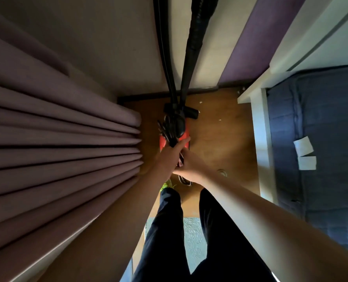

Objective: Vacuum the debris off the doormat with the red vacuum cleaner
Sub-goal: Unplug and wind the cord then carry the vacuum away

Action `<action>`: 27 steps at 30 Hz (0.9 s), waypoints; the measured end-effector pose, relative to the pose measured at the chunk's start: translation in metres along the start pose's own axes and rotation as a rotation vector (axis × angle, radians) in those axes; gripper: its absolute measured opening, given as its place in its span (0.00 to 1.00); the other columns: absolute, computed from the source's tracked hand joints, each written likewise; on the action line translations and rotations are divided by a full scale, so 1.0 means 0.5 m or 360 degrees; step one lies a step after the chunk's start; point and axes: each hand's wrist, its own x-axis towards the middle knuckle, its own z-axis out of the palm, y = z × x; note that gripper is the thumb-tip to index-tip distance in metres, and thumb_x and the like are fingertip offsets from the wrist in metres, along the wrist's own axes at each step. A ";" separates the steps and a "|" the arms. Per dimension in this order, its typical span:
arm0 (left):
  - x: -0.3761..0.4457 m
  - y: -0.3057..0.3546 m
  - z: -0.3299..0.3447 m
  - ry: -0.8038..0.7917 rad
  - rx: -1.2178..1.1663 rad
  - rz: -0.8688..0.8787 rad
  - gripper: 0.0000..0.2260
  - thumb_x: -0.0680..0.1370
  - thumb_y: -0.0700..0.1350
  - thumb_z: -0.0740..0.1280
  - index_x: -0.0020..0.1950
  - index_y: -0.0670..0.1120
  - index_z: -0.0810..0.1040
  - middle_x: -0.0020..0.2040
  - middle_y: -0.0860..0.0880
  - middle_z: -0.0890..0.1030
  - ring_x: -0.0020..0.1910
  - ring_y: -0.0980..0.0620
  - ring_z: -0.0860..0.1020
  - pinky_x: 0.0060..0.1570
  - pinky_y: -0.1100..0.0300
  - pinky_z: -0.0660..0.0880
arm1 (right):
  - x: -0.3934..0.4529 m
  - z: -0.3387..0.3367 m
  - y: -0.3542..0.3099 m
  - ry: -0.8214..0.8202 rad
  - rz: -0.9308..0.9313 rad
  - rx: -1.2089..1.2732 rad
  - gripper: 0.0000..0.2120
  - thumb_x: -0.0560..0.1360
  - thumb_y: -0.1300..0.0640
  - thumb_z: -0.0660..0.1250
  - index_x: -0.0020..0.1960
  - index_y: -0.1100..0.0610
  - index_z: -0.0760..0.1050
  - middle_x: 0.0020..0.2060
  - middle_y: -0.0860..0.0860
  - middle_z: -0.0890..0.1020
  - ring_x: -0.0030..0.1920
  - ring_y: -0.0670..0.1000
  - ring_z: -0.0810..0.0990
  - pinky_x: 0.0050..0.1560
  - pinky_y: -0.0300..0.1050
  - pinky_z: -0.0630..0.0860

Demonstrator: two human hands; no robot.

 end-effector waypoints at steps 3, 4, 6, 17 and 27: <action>0.021 -0.006 0.021 -0.0030 0.0251 0.0107 0.03 0.80 0.52 0.68 0.49 0.62 0.79 0.65 0.47 0.79 0.64 0.47 0.75 0.67 0.45 0.71 | 0.012 -0.012 0.018 0.0106 -0.0106 -0.0295 0.13 0.80 0.55 0.63 0.60 0.61 0.75 0.47 0.58 0.83 0.47 0.58 0.82 0.43 0.46 0.74; 0.031 -0.008 0.023 -0.0026 0.0242 0.0112 0.06 0.80 0.48 0.68 0.49 0.61 0.80 0.64 0.47 0.79 0.64 0.47 0.75 0.66 0.45 0.72 | 0.015 -0.016 0.026 0.0061 -0.0106 -0.0154 0.08 0.80 0.57 0.62 0.51 0.59 0.79 0.40 0.55 0.83 0.41 0.55 0.82 0.40 0.44 0.73; 0.047 -0.009 0.017 0.0021 0.0041 0.0110 0.08 0.78 0.40 0.70 0.54 0.51 0.84 0.56 0.47 0.84 0.60 0.48 0.79 0.63 0.47 0.74 | 0.018 -0.025 0.035 -0.0089 -0.0068 0.0145 0.13 0.79 0.59 0.61 0.35 0.54 0.74 0.29 0.49 0.79 0.32 0.50 0.79 0.39 0.45 0.73; 0.104 0.055 -0.001 -0.0393 -0.1005 -0.0015 0.14 0.71 0.39 0.68 0.56 0.44 0.76 0.35 0.48 0.78 0.33 0.53 0.78 0.41 0.57 0.79 | 0.087 -0.147 0.061 -0.1234 0.0217 0.1071 0.08 0.77 0.62 0.58 0.39 0.57 0.65 0.27 0.49 0.62 0.28 0.48 0.62 0.37 0.41 0.70; 0.223 -0.038 0.020 0.0006 -0.1004 -0.0116 0.15 0.72 0.49 0.74 0.52 0.43 0.78 0.37 0.48 0.78 0.38 0.52 0.77 0.46 0.56 0.74 | 0.186 -0.116 0.095 -0.0431 0.0100 -0.0411 0.10 0.79 0.57 0.64 0.59 0.54 0.75 0.43 0.51 0.84 0.40 0.47 0.82 0.41 0.39 0.75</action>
